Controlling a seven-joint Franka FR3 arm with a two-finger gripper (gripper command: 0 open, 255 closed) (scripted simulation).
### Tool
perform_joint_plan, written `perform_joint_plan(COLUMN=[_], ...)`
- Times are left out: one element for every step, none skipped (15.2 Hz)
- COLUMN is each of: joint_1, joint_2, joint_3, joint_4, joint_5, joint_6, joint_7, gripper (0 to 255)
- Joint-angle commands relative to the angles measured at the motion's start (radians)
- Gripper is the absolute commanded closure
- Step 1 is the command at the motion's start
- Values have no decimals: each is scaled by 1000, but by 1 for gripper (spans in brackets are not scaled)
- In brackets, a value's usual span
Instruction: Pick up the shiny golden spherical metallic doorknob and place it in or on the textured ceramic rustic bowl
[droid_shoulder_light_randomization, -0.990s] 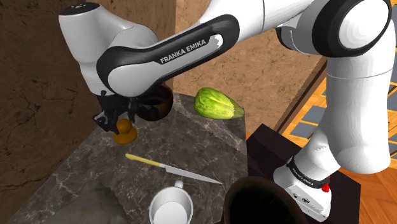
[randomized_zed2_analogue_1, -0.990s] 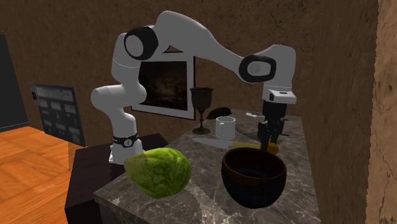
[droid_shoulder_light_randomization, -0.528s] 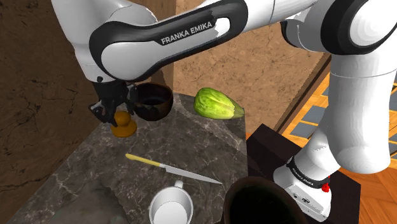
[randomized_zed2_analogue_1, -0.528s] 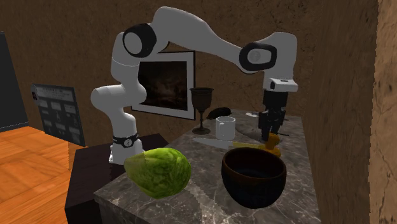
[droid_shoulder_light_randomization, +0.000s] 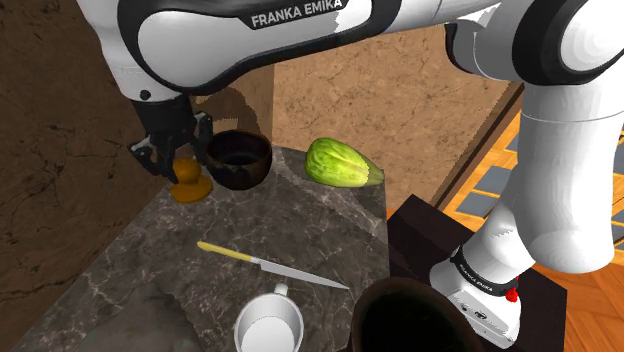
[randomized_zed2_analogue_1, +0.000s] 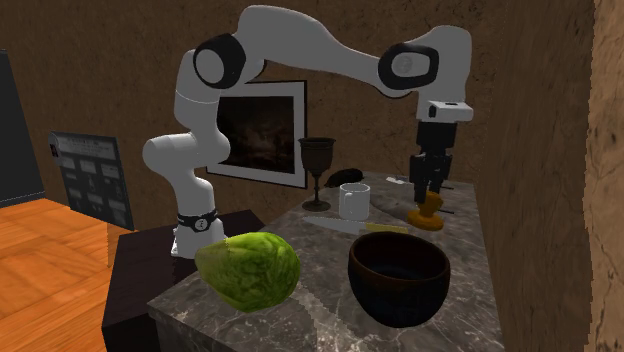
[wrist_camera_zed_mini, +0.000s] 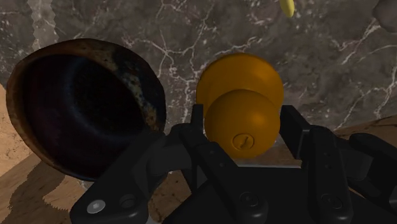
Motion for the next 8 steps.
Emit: perform_joint_plan(joint_1=[-1,0,1,3,4,6,8,10], joint_2=[-10,-11,-13,-14,-14,-15,-15,-15], joint_3=[2,3,4,4,5,5,6,6], joint_4=[12,24,35,48,60,73,86,100], joint_5=[5,6,8,9,10,10,11,11], joint_6=[-21,-34,-46,-59,-72,-85,-98,-111], joint_7=[-5,-7,-9,-11,-13,-15,-17,-18], gripper=[255,255,255,255,255,255,255,255])
